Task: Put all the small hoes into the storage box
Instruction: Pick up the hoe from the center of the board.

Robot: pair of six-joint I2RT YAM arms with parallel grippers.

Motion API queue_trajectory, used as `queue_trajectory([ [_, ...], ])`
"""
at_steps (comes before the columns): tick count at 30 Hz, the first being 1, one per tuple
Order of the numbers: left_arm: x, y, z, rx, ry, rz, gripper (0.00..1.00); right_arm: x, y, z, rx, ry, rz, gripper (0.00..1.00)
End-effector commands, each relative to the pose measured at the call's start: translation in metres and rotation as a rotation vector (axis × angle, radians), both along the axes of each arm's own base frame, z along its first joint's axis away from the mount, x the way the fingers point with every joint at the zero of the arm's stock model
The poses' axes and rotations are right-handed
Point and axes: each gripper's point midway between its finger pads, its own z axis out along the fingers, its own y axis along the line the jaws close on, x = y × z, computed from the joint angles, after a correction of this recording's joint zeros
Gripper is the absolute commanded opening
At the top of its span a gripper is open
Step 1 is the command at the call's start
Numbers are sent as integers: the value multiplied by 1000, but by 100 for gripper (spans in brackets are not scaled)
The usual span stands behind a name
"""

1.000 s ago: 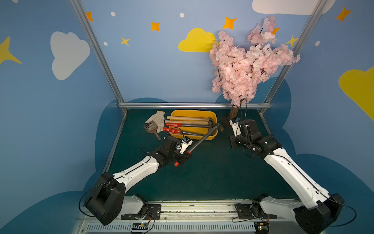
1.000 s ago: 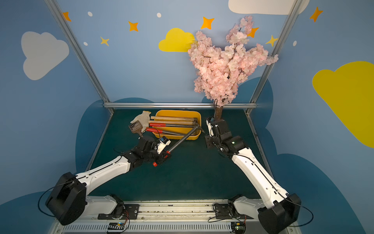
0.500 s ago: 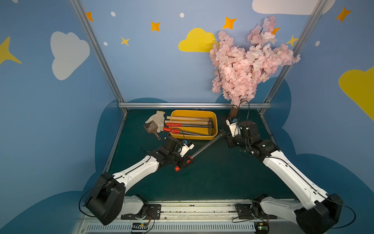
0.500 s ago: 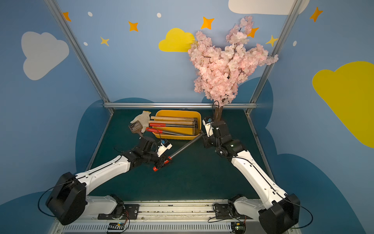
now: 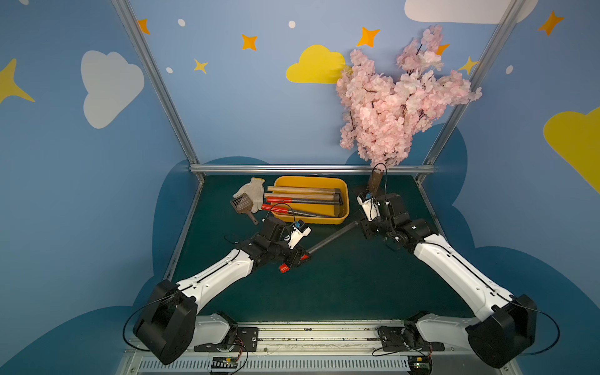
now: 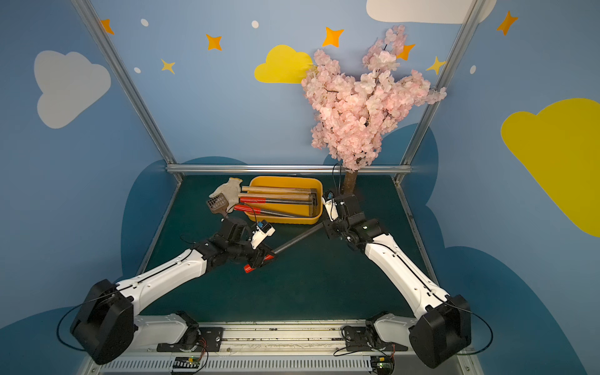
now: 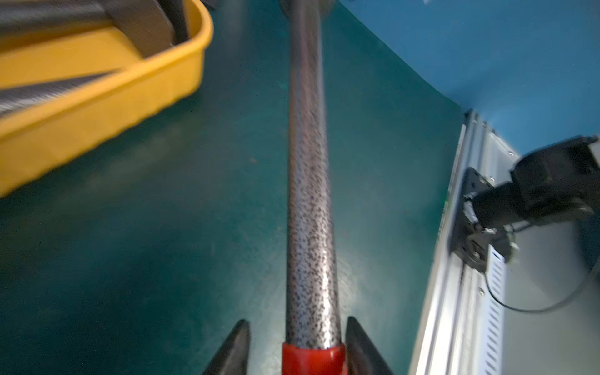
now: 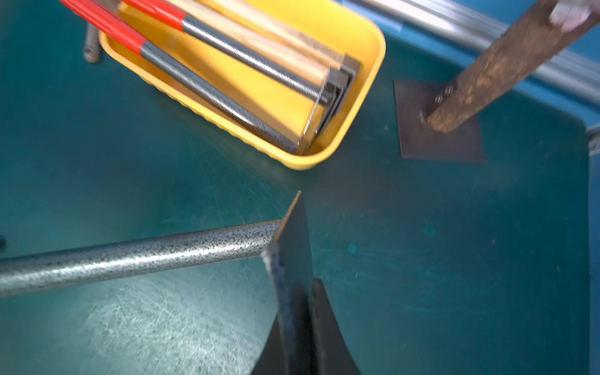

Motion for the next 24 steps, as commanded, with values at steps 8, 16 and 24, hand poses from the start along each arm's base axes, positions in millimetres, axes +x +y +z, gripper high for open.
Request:
queue_trajectory([
  [8, 51, 74, 37, 434, -485, 395, 67, 59, 11, 19, 34, 90, -166, 0],
  [16, 54, 99, 63, 565, -670, 559, 66, 116, 42, 32, 6, 122, -142, 0],
  [24, 39, 118, 94, 413, -737, 658, 66, 146, 70, 14, 24, 173, -102, 0],
])
